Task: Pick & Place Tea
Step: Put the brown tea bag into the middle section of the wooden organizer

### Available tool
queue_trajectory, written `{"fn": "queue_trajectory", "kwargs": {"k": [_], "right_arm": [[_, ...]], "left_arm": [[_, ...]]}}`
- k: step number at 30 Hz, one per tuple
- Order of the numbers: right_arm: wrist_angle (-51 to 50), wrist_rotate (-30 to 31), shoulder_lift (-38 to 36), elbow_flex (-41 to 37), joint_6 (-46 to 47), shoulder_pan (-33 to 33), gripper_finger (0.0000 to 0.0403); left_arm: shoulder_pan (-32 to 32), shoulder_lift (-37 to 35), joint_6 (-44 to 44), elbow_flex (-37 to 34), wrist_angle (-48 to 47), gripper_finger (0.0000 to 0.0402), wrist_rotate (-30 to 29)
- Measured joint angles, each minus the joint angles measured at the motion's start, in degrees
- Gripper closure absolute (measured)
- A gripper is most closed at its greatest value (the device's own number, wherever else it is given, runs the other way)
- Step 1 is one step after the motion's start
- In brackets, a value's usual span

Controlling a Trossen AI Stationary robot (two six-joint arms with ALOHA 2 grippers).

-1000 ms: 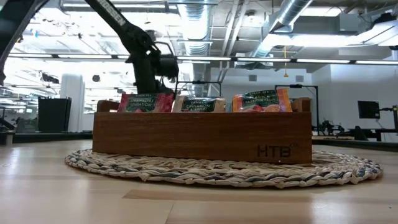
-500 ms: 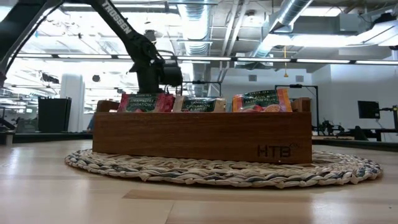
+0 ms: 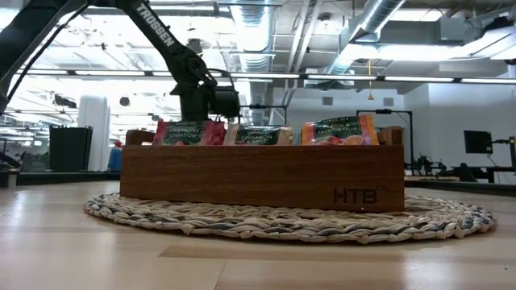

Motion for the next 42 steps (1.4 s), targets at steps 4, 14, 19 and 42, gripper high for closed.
{"fn": "queue_trajectory", "kwargs": {"k": [4,14,19,42], "right_arm": [[-0.02,0.00,0.00,0.00,0.00,-0.19,0.0154],[-0.95,0.07,-0.05,0.00,-1.04,-0.61,0.0154],[-2.12,0.32,-0.36,-0.02,-1.13,-1.95,0.0154],[12.21,-23.39,2.75,-0.04,0.97,-17.41,0.0154]], "left_arm": [[-0.63,0.03,-0.01,-0.02,0.16,0.0312,-0.33],[-2.16,-3.82,3.15,-0.70,-1.20,0.0388,-8.20],[-2.97,-11.59,3.42,-0.37,-0.65,0.0390,-13.26],[-27.51,-36.95,19.43,-0.31,9.49,0.0392,-39.32]]}}
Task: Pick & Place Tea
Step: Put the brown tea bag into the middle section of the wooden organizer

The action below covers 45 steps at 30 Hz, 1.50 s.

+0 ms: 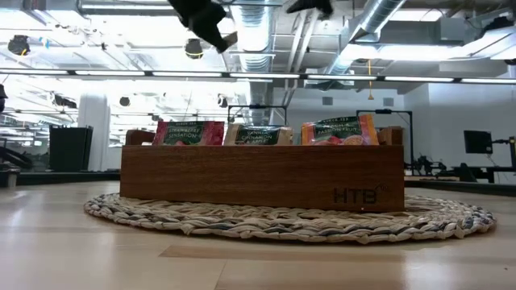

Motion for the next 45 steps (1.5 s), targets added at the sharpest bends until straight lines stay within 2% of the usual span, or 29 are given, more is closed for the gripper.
{"fn": "queue_trajectory", "kwargs": {"k": [6,10,20,35,39,45], "right_arm": [[3.36,-12.28,4.22,-0.01,4.31,-1.31,0.0154],[7.11,-17.54,6.71,0.00,6.76,-1.31,0.0154],[14.11,-18.36,9.43,0.17,10.49,-0.75,0.0154],[17.80,-18.31,12.35,0.04,13.00,-0.92,0.0155],[17.80,-18.09,12.35,0.04,13.04,-1.01,0.0172],[17.80,-18.40,12.35,0.04,13.06,-0.94,0.0220]], "left_arm": [[-3.88,0.47,6.01,0.02,1.98,0.0392,-7.28],[-4.87,0.44,6.29,0.04,2.07,0.0392,-8.30],[-5.72,0.42,8.09,0.04,3.00,0.0392,-9.66],[-5.81,0.42,11.12,0.04,7.64,0.0392,-9.72],[-5.81,0.42,11.12,0.04,8.14,0.0392,-9.72],[-5.79,0.42,12.37,0.04,8.61,0.0392,-9.52]]}}
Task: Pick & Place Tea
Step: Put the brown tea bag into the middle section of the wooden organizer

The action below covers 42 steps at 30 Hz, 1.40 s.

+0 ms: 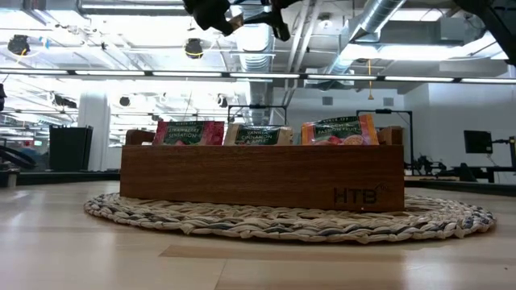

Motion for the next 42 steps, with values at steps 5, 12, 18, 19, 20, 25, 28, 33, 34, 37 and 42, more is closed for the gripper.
{"fn": "queue_trajectory", "kwargs": {"k": [5,12,18,19,20,25,28,33,34,37,42], "right_arm": [[0.00,-0.08,0.00,0.00,0.02,0.00,0.0271],[0.83,-0.76,0.00,-0.01,-2.12,-0.01,0.0392],[1.14,-0.81,0.00,-0.02,-2.48,0.23,0.0401],[1.21,0.15,0.00,-0.02,-2.62,0.36,0.0401],[1.38,0.98,0.00,-0.02,-3.02,0.43,0.0402],[4.43,1.60,0.00,-0.04,-3.06,0.50,0.0402],[4.85,2.30,-0.02,-0.04,-2.88,0.50,0.0402],[6.43,2.87,-0.12,-0.04,-3.04,0.40,0.0403],[6.61,2.86,-0.16,-0.04,-3.04,0.25,0.0403],[6.97,2.79,-0.20,0.19,-3.07,-0.57,0.0403],[7.14,2.84,-0.33,3.04,-3.73,-2.69,0.0403]], "left_arm": [[0.01,0.00,-0.11,0.00,0.33,0.0392,-0.04],[-0.01,-0.04,-0.04,0.00,0.55,0.0392,-0.26],[-0.02,-0.04,-0.15,0.02,0.52,0.0385,-0.28],[-0.02,-0.04,-0.39,0.02,0.51,0.0379,-0.31],[-0.02,-0.04,-1.08,0.02,0.45,0.0372,-0.60],[-0.02,-0.09,-5.84,0.09,0.57,0.0335,-2.36],[-0.10,-0.24,-7.75,0.09,0.52,0.0317,-2.34],[-1.13,-0.71,-10.84,0.09,1.11,0.0290,-2.57],[-1.45,-0.75,-11.67,0.09,1.16,0.0285,-2.66],[-2.36,-1.20,-14.88,0.09,1.11,0.0268,-2.10],[-3.70,-1.76,-19.76,0.07,1.08,0.0242,-1.49]]}}
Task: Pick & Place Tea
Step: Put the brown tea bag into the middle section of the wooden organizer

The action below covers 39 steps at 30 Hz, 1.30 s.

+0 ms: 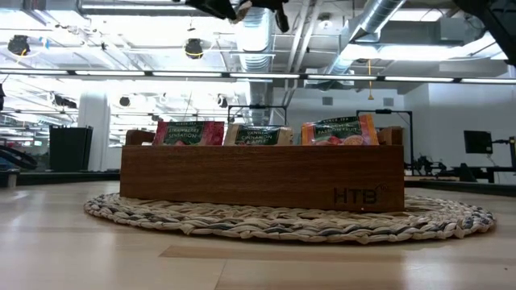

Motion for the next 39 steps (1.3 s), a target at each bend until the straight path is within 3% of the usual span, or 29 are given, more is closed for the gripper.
{"fn": "queue_trajectory", "kwargs": {"k": [5,9,13,16,22,28,33,39], "right_arm": [[-3.49,-0.59,-0.28,3.78,-2.30,-2.12,0.0403],[-11.11,0.47,-6.11,2.83,-9.03,-1.35,0.0403],[-20.41,3.68,-12.08,2.65,-14.94,0.84,0.0403],[-24.89,8.83,-16.04,2.54,-17.96,2.48,0.0403],[-33.52,16.45,-22.70,2.61,-20.43,8.20,0.0403],[-40.18,23.18,-26.91,0.79,-19.11,16.11,0.0403],[-31.46,28.93,-35.41,-15.47,-14.04,22.76,0.0403],[-3.09,29.59,-48.54,-46.20,-7.02,30.57,0.0403]], "left_arm": [[-0.98,-0.34,-3.44,-0.02,0.07,0.0228,-1.71],[-2.27,-2.27,-6.53,-0.09,-0.07,0.0228,-5.11],[-2.51,-5.67,-9.57,-0.09,0.04,0.0227,-4.81],[-2.40,-8.20,-11.10,-0.08,0.22,0.0227,-2.30],[-2.20,-11.34,-13.63,-0.07,3.53,0.0227,8.49],[-2.30,-11.44,-17.67,-0.07,3.07,0.0227,13.08],[-2.43,-11.09,-20.83,-0.07,2.60,0.0227,15.50],[-2.66,-11.13,-21.84,-0.07,2.57,0.0227,19.91]]}}
